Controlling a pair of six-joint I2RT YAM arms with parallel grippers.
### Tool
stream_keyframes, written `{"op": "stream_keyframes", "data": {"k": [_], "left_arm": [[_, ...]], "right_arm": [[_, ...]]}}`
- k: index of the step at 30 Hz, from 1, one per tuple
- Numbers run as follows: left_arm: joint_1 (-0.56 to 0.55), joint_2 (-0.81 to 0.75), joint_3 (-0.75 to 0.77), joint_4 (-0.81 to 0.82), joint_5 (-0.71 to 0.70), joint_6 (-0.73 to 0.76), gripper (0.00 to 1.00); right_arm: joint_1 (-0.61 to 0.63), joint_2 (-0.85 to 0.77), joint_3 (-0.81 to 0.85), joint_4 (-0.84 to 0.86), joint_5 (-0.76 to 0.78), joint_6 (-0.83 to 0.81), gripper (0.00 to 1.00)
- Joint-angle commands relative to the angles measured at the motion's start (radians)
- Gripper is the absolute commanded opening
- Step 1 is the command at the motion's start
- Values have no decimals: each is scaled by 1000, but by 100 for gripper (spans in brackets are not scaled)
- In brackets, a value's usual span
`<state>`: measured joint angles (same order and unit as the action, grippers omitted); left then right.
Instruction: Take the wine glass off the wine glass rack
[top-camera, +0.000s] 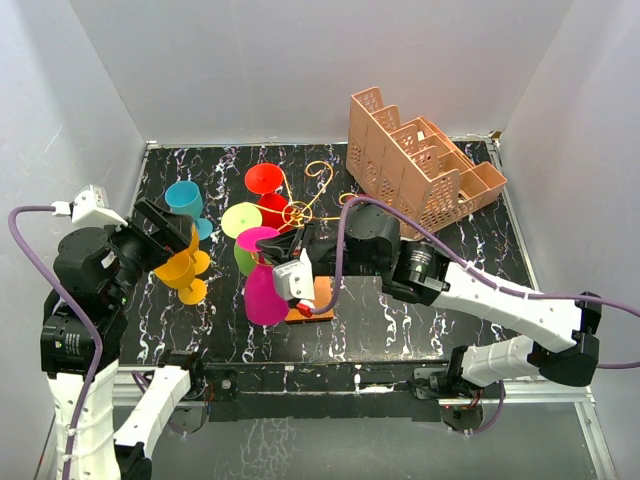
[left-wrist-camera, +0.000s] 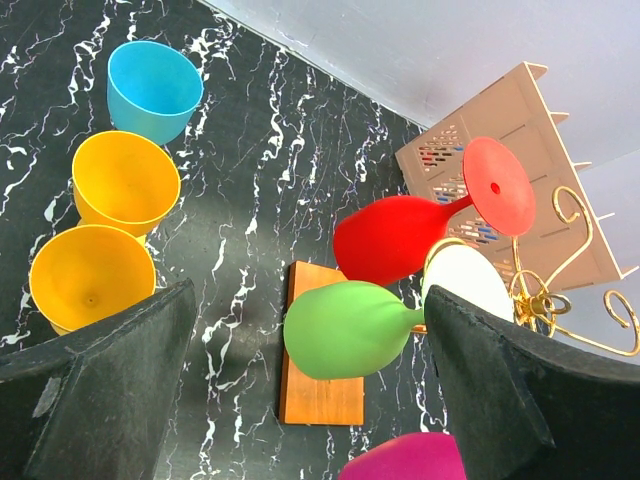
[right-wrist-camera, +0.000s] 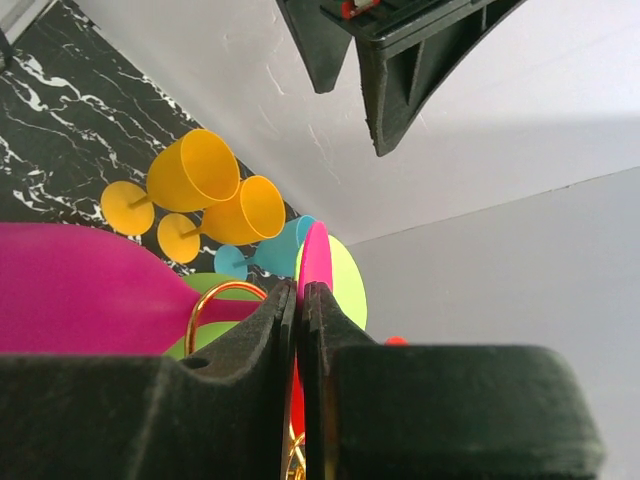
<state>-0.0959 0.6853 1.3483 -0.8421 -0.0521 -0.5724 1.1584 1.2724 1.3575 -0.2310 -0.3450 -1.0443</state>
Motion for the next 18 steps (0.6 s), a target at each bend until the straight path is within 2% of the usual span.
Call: {"op": "stream_keyframes", "data": {"k": [1, 18], "left_arm": [[-6, -6, 11, -9, -9, 11, 94], [-8, -9, -3, 6, 0, 12, 95]], "right_arm": [[6, 6, 6, 127, 58, 24, 8], [6, -11, -16, 123, 180, 47, 8]]}}
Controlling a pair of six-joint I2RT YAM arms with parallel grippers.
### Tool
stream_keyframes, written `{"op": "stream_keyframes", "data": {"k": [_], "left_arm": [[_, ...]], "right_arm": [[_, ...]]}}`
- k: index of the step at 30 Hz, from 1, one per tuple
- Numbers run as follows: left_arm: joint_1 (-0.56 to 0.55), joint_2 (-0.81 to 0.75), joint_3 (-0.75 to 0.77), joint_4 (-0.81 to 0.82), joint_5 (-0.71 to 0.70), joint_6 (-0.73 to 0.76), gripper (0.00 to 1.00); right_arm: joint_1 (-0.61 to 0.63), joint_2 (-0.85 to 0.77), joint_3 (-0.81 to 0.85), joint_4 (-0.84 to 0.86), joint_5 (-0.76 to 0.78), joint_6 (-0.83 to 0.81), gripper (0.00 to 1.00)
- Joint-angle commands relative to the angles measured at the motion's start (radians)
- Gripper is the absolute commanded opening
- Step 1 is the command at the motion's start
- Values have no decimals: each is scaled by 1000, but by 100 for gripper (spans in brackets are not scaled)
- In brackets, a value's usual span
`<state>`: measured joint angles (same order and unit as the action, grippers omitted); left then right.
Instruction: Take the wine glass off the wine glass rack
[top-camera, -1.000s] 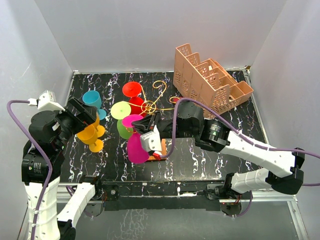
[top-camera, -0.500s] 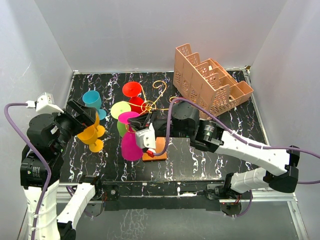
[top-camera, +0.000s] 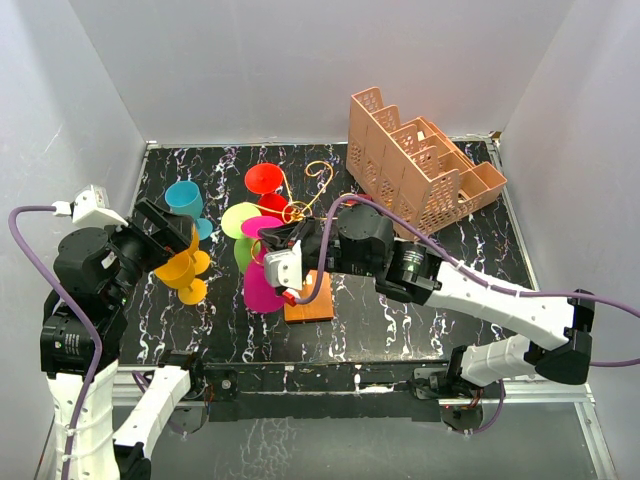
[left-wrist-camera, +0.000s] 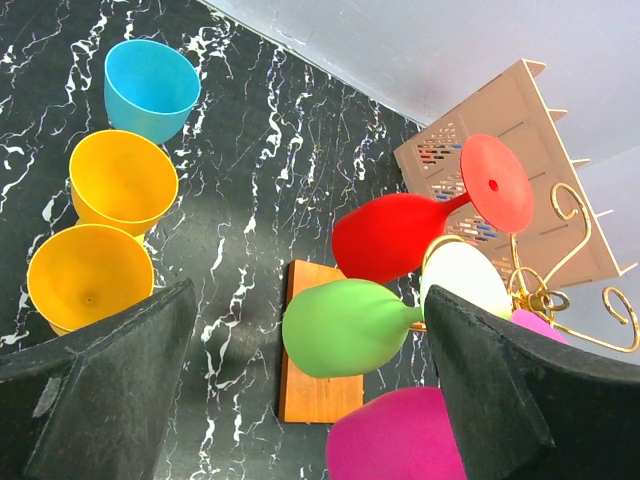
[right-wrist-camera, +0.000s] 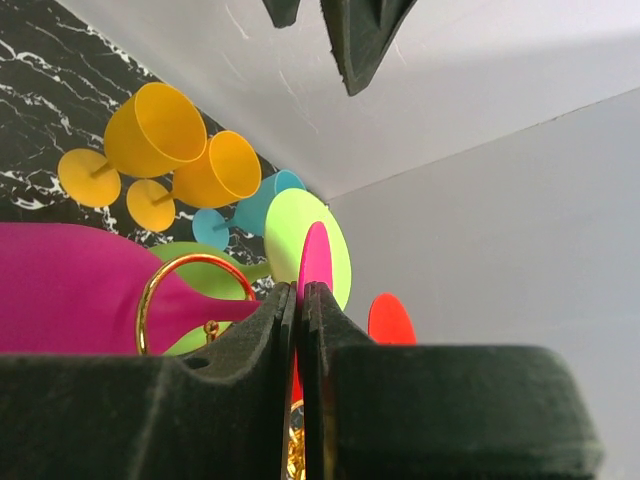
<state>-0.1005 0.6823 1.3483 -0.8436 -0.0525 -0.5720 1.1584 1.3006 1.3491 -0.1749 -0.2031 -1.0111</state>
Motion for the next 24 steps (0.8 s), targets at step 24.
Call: {"op": "stream_keyframes", "data": {"k": [24], "left_arm": [[-4, -1, 35, 7, 13, 3, 97]], "right_arm": [[6, -221, -99, -46, 54, 53, 8]]}}
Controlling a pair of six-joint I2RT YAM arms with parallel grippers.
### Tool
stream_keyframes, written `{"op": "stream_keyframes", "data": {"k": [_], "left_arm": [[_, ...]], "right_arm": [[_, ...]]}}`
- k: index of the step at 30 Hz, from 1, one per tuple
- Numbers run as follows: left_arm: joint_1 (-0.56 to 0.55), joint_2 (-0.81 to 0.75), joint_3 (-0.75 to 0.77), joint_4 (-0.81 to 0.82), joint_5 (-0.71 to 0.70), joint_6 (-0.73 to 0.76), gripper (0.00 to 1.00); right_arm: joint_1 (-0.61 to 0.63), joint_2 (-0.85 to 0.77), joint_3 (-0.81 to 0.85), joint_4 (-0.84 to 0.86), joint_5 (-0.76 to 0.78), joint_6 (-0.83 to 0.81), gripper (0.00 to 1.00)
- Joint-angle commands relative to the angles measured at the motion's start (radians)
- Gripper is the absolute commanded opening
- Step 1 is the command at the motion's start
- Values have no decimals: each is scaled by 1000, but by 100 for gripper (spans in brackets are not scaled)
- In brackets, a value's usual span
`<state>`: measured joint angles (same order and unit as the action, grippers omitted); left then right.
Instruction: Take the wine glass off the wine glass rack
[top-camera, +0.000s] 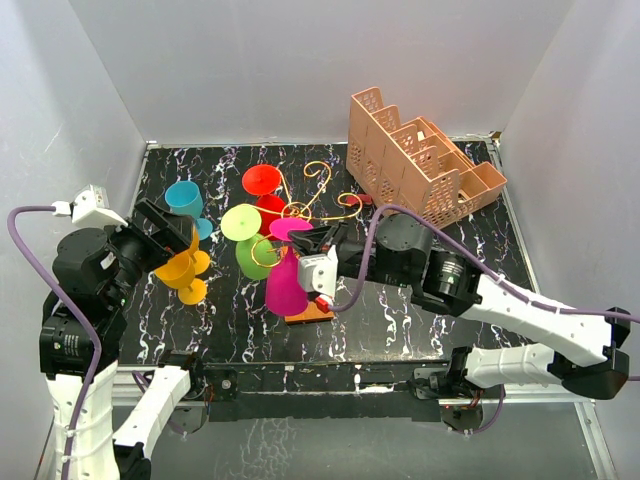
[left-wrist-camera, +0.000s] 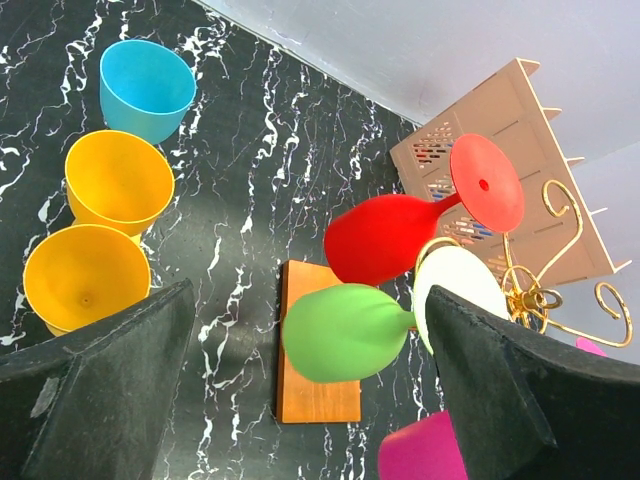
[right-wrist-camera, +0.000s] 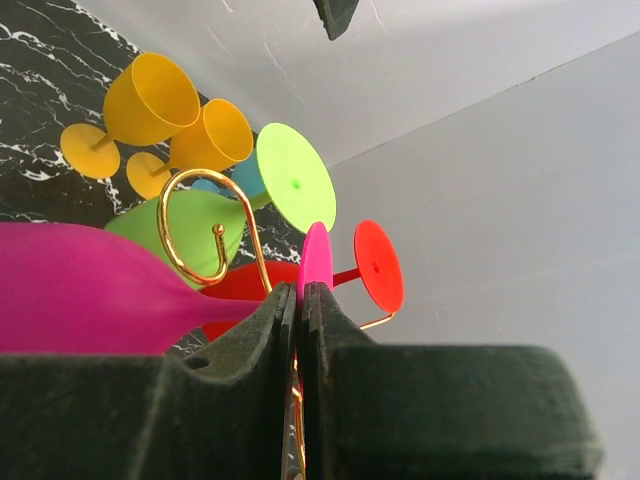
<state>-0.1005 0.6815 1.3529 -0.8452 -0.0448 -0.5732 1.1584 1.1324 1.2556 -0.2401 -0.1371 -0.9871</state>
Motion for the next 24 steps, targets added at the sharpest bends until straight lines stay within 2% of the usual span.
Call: {"op": "stream_keyframes", "data": {"k": [1, 5, 8, 11, 13, 16, 18, 24], "left_arm": [[-4, 5, 40, 2, 9, 4, 97], [-5, 4, 57, 8, 23, 8, 97], [-8, 12, 100, 15, 40, 5, 97], [-13, 22, 150, 28, 73, 6, 97], [-19, 21, 162, 54, 98, 10, 97], [-27, 24, 167, 109, 165, 14, 97], [-36, 23, 158, 171, 255, 21, 97], [-54, -18, 80, 408, 510, -9, 97]], "right_arm": [[6, -58, -1, 10, -19, 44, 8], [6, -79, 11, -46, -100, 102, 8], [6, -108, -17, -13, -129, 195, 8], [6, -133, -7, 5, -118, 350, 8], [5, -154, 0, 18, -86, 522, 8], [6, -180, 28, -20, -54, 664, 8], [6, -196, 47, -40, 9, 768, 8], [6, -219, 62, -35, 432, 1123, 8]]}}
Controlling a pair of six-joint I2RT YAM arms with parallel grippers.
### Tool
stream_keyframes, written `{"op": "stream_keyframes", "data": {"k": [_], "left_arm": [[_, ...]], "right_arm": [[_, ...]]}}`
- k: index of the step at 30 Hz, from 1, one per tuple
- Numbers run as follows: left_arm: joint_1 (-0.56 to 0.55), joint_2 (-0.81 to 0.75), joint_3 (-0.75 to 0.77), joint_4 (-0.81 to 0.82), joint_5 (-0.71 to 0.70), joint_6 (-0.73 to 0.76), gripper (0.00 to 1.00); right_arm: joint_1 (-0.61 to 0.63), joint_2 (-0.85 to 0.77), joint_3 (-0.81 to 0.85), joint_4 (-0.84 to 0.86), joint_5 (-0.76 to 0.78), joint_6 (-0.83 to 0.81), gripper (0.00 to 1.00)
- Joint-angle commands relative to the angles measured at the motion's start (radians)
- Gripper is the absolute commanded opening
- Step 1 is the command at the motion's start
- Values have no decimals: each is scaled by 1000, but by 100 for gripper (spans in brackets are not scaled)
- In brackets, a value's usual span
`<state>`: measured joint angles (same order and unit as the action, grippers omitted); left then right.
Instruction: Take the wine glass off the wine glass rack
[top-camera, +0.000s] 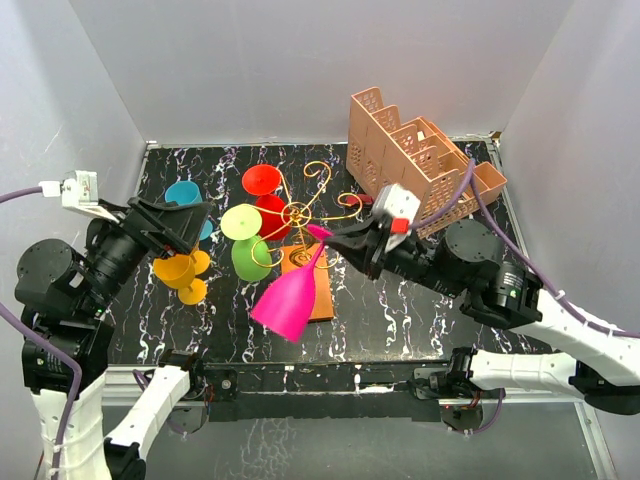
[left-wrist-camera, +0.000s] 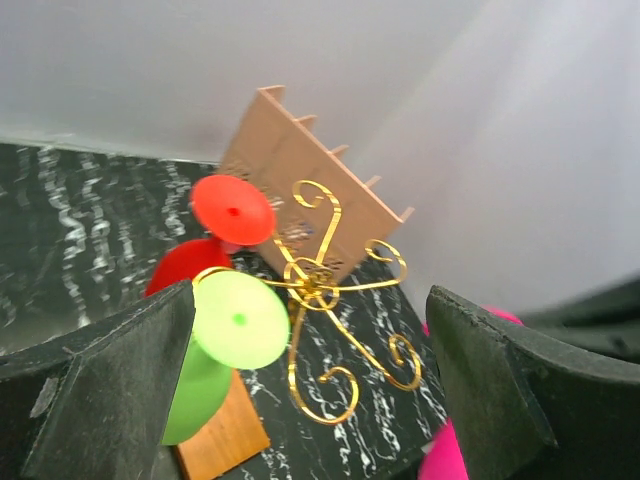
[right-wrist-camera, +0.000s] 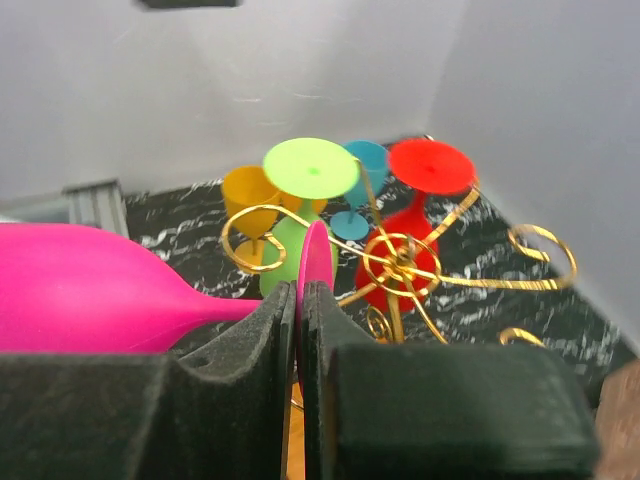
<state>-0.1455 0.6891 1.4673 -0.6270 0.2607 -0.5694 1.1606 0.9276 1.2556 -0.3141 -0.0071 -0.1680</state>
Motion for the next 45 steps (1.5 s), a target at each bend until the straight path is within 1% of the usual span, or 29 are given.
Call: {"op": "stream_keyframes", "data": {"k": [1, 3, 6, 8, 10, 12, 13, 17, 21, 26, 29, 33, 34, 38, 39, 42, 43, 44, 45], "left_arm": [[-10, -32, -42, 214, 226, -23, 97], [-12, -43, -56, 252, 277, -40, 97], [-14, -61, -82, 313, 347, -64, 97], [-14, -70, -101, 354, 382, -85, 97], [-14, -71, -117, 393, 425, -105, 97], [-16, -68, -124, 409, 448, -124, 97], [-17, -67, -128, 415, 459, -127, 95], [-21, -64, -147, 444, 486, -149, 84], [-23, -49, -148, 405, 458, -143, 73], [-26, -30, -167, 394, 468, -144, 53], [-26, -17, -168, 372, 466, -142, 43], [-26, -5, -150, 324, 430, -127, 24], [-26, -3, -146, 317, 425, -125, 22], [-26, 10, -144, 305, 416, -128, 20], [-26, 15, -143, 299, 414, -128, 18], [-26, 32, -125, 266, 394, -118, 3], [-26, 35, -117, 250, 379, -110, 0], [-26, 37, -108, 234, 365, -102, 0], [-26, 39, -102, 223, 352, -97, 0]], "right_arm": [[4, -8, 81, 29, 349, 333, 8], [3, 0, 114, 42, 428, 400, 8], [4, -20, 78, 154, 540, 495, 8], [4, -21, 52, 232, 579, 500, 8], [3, 0, 59, 260, 607, 491, 8], [4, 24, 81, 273, 602, 483, 8], [4, 32, 85, 288, 590, 476, 8], [3, 59, 85, 339, 537, 458, 8], [4, 75, 85, 364, 489, 445, 8], [3, 85, 81, 402, 465, 439, 8], [4, 106, 96, 402, 441, 408, 8], [4, 125, 111, 403, 407, 375, 8], [3, 127, 113, 403, 399, 372, 8], [4, 140, 117, 405, 380, 342, 8], [4, 145, 120, 404, 376, 333, 8], [4, 154, 127, 402, 369, 304, 8], [4, 155, 128, 402, 373, 298, 8], [4, 153, 127, 403, 381, 295, 10], [4, 152, 125, 403, 392, 292, 13]]}}
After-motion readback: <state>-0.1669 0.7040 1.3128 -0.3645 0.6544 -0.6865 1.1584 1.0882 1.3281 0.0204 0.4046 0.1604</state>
